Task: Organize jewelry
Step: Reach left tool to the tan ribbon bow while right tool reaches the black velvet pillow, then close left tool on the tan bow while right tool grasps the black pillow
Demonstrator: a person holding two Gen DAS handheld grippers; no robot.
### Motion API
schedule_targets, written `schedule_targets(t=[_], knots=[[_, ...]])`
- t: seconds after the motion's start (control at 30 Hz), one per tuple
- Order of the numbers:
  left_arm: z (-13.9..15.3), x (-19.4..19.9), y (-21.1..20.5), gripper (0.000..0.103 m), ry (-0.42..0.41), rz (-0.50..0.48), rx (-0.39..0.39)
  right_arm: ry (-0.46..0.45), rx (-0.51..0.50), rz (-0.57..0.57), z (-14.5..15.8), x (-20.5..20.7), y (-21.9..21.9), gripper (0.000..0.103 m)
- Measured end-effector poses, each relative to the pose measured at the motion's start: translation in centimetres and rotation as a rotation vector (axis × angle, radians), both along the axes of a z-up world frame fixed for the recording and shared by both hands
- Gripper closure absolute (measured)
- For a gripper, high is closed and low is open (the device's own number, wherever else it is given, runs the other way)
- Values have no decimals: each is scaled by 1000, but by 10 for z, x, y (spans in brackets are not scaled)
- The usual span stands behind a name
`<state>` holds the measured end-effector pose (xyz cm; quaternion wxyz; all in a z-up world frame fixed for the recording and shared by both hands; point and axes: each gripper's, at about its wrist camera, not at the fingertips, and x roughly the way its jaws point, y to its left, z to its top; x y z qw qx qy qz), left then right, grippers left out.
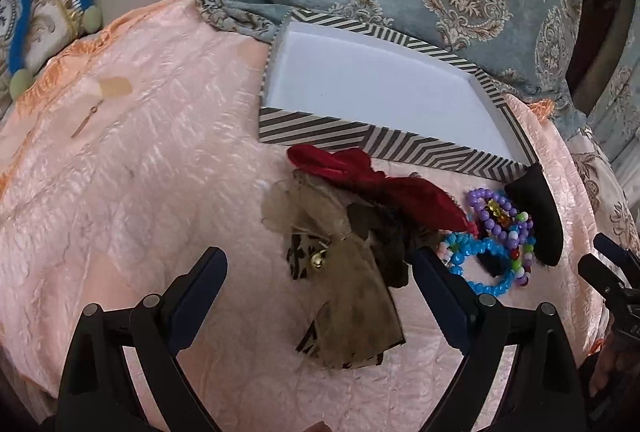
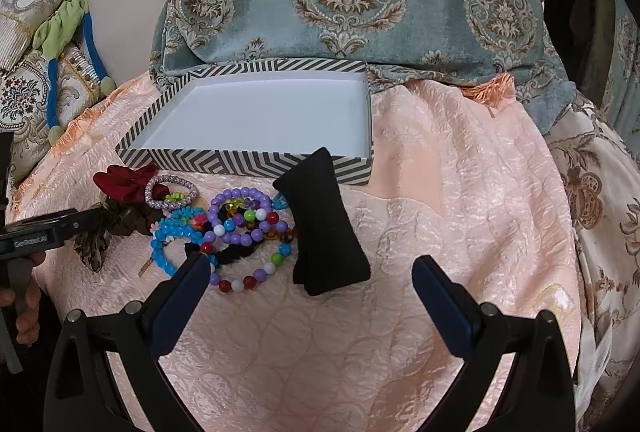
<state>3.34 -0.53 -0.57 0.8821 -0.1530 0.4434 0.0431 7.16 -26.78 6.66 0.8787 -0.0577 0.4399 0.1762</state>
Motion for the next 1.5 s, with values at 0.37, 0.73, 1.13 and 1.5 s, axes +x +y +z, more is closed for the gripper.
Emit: schedule_targets(t=[0.37, 0.73, 1.13, 1.5], knots=[[-6, 2, -3, 50, 27, -37, -15, -6, -1, -9, 0, -1, -4, 1], [8, -11, -6, 103, -46, -66, -11, -10, 15, -73, 2, 13, -27, 1], [15, -27, -3, 103, -117, -55, -36, 100, 48, 123, -20, 70, -14, 33], [10, -26, -1, 103, -107, -22, -67, 179, 67, 115, -42, 74, -16, 94]])
